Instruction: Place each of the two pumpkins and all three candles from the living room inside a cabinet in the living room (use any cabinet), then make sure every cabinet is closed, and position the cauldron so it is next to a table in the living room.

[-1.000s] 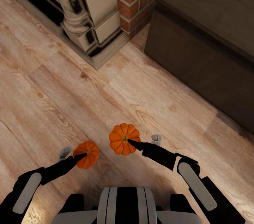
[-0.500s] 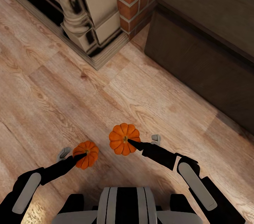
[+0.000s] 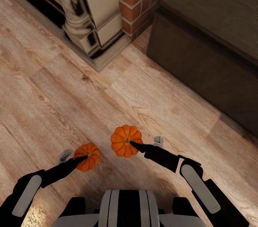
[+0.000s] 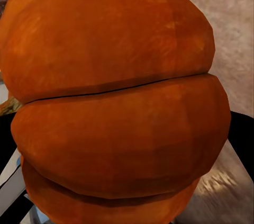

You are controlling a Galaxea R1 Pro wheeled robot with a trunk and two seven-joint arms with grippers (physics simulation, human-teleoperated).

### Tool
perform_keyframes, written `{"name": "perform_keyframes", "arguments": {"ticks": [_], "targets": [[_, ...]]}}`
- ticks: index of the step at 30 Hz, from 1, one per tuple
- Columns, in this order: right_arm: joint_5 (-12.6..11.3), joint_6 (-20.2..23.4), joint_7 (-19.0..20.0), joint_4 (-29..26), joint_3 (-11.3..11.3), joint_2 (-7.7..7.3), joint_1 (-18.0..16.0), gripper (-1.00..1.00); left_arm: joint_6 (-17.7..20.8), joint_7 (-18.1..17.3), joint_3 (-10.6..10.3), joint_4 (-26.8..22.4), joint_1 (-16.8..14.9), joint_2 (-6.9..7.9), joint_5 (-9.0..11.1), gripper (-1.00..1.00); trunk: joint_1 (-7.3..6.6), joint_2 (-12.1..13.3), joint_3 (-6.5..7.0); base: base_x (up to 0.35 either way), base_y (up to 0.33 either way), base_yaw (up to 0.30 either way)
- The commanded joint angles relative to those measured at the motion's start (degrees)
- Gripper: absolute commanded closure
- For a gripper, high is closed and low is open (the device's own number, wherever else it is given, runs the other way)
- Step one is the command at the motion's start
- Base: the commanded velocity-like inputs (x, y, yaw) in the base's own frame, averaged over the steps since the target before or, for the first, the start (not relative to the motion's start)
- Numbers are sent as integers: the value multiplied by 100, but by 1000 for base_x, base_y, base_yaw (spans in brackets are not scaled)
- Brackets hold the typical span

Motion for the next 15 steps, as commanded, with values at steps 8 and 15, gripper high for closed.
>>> {"name": "perform_keyframes", "arguments": {"ticks": [8,15], "targets": [[-34,23,-4,-2,3,-3,-3,100,-15,24,23,7,-2,0,-263,100,-5,2,42,0,0,0],[-34,21,-4,-2,3,-3,-3,100,-13,24,26,7,-1,2,-258,100,-23,11,197,0,0,0]]}}
